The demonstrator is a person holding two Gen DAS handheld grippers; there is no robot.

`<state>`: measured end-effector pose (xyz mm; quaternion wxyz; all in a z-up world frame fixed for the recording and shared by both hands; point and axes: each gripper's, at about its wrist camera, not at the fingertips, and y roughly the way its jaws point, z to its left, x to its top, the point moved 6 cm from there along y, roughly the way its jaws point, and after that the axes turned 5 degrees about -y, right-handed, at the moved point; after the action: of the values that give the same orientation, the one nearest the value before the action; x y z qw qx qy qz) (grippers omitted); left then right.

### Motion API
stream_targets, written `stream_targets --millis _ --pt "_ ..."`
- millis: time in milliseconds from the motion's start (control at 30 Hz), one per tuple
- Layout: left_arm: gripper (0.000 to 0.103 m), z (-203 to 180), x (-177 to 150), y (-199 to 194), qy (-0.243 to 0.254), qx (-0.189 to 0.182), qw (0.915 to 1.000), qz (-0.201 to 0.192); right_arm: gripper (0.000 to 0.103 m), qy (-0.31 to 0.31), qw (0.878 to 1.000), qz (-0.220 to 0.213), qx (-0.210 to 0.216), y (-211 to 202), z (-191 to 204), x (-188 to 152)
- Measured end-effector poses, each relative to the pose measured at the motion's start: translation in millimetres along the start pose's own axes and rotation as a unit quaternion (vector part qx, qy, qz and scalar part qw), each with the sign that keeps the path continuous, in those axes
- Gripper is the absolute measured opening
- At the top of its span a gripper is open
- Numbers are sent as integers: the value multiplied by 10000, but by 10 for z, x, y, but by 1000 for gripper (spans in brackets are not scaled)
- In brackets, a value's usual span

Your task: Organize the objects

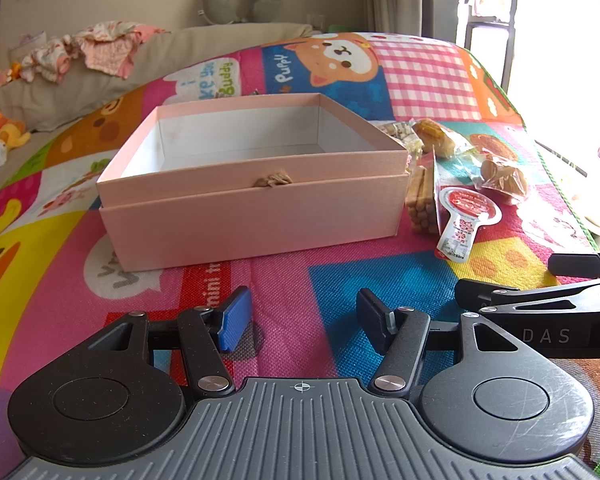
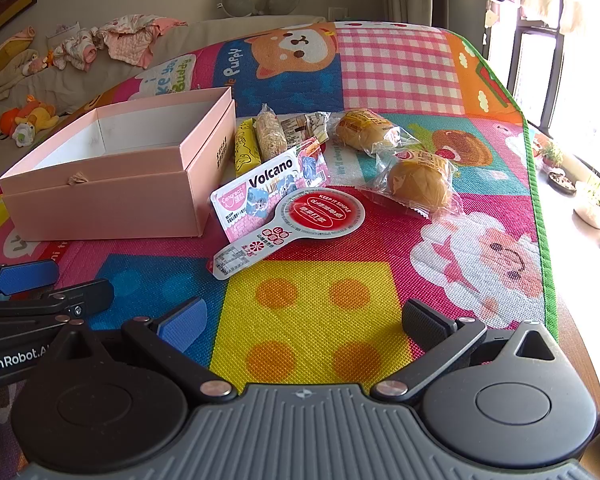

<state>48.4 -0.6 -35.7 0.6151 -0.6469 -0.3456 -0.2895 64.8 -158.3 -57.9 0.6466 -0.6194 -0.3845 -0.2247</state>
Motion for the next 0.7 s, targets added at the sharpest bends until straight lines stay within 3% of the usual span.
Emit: stream_targets --millis 700 --pt "64 3 1 0 -17 -17 10000 -1 103 110 9999 9 -114 8 10 8"
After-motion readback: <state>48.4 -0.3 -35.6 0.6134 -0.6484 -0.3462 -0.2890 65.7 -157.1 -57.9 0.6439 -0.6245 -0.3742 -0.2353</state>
